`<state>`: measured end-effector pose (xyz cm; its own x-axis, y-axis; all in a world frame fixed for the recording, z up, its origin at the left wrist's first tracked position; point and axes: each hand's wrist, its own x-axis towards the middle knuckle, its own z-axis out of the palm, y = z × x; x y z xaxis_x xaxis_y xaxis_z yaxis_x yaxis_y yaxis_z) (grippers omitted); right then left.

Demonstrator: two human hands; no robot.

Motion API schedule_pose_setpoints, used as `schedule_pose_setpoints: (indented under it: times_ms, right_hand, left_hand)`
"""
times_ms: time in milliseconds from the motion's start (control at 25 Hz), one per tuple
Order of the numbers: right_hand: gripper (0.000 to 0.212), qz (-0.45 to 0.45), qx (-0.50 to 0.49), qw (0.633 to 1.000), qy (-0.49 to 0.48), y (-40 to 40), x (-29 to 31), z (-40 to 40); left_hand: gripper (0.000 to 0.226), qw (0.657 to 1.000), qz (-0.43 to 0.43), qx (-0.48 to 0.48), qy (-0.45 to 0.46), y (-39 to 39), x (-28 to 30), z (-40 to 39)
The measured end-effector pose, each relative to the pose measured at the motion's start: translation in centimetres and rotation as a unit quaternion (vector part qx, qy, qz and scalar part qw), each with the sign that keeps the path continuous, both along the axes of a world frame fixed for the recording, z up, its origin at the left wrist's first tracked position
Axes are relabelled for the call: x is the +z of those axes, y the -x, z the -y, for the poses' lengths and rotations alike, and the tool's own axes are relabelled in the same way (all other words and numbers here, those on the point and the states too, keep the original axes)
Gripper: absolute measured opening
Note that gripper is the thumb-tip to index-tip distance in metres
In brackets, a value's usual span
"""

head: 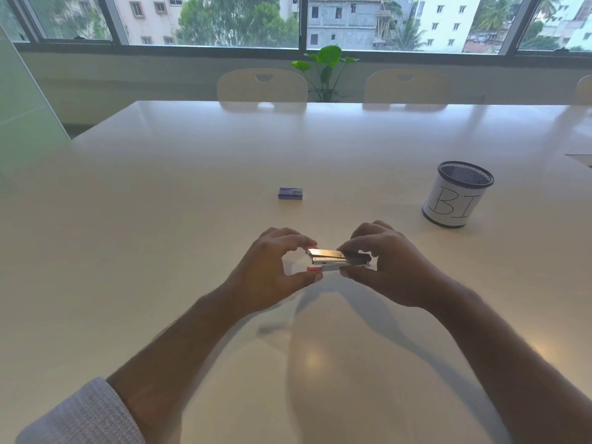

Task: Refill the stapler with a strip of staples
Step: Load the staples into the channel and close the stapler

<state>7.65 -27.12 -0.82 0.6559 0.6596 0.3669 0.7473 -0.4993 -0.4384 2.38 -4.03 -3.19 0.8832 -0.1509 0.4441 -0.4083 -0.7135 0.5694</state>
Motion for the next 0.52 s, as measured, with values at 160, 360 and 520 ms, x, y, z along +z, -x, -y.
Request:
schedule_pose_setpoints:
  times_ms: [160, 360, 520]
  right_hand:
    - [0.021, -0.026, -0.003, 0.999, 0.033, 0.02, 0.01, 0.26]
    - [0.018, -0.062, 0.003, 0.996, 0.059, 0.23, -0.13, 0.33]
    - [0.018, -0.081, 0.009, 0.993, 0.082, 0.22, -0.24, 0.36]
  left_hand:
    - [0.041, 0.999, -0.033, -0.004, -0.014, 0.18, -0.19, 0.09]
    - [0.04, 0.997, -0.072, -0.01, -0.037, 0.35, -0.28, 0.31]
    - [0.042, 0.994, -0.094, -0.032, -0.053, 0.56, -0.07, 0.24]
